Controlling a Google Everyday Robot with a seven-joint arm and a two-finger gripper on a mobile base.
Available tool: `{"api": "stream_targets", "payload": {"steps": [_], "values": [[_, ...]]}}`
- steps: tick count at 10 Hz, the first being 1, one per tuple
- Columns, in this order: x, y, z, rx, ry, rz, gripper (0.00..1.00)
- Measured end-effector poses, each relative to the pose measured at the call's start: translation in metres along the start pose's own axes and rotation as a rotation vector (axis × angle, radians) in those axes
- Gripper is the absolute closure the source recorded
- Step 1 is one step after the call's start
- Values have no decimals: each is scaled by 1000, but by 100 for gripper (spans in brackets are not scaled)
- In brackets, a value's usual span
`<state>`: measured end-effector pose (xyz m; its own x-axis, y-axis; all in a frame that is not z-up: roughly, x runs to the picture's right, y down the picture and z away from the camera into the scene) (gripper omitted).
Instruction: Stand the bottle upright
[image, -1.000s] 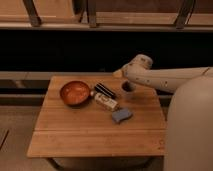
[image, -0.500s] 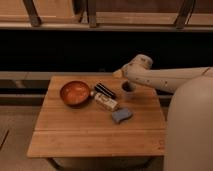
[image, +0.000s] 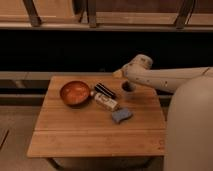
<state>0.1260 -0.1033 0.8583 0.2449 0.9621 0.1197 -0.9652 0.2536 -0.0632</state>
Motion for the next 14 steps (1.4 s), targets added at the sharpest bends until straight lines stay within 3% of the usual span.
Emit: {"api": "stream_targets", "payload": {"steps": [9,10,12,14], "values": [[-1,3,0,-7,-2,-1,20],[-6,23,0,-33,-4,-31,20],[-15,111,-1,-136,-2,-138,20],[-4,168,-2,-187,30,-222,20]]}}
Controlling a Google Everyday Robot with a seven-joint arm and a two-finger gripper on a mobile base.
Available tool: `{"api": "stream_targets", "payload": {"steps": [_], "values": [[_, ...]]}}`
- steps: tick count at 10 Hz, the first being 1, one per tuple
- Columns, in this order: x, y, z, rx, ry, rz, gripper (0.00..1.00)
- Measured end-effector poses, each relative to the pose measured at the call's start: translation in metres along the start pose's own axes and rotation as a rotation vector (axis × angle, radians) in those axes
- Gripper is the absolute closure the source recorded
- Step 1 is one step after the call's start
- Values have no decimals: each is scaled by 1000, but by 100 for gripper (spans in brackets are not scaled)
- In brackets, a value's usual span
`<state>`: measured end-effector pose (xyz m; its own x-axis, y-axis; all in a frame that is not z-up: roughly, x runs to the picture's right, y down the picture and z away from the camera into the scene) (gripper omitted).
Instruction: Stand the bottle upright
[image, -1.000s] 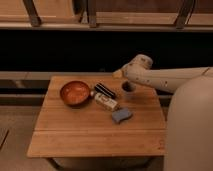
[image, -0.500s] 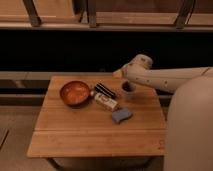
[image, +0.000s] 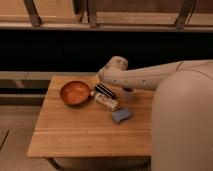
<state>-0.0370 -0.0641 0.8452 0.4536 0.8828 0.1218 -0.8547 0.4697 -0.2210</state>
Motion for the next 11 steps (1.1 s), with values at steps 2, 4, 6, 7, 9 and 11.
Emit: {"api": "stream_targets", "payload": {"steps": [2,4,6,7,9,11], "values": [[14,29,9,-8,59,-91,20],[33,30,12,2,122,-185,20],[44,28,10,-13,156,-282,20],[43,22,9,-35,155,-336,20],[43,19,11,-94,150,-390,20],[51,17,20,-182,162,-419,20]]}}
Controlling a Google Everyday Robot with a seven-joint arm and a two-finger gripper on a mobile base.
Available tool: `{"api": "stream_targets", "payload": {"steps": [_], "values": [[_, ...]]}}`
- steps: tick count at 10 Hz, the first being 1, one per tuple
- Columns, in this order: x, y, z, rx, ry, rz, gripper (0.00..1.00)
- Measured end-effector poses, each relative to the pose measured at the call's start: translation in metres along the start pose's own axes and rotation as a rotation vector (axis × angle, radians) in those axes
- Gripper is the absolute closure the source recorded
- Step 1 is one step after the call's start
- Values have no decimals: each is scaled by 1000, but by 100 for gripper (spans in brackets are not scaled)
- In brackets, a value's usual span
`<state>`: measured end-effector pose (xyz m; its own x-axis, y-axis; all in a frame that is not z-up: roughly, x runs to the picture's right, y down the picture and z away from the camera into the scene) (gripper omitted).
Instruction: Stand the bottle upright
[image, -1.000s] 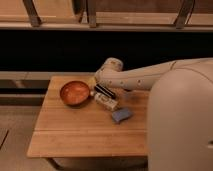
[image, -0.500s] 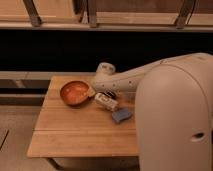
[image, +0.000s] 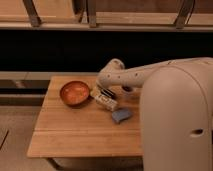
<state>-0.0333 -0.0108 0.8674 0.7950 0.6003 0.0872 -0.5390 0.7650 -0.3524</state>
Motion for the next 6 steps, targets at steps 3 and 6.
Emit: {"api": "stream_targets", "payload": {"steps": [3,6], "values": [[7,-12,9,-128,-7,17,20],[8,-30,13,-206,5,47,20]]}}
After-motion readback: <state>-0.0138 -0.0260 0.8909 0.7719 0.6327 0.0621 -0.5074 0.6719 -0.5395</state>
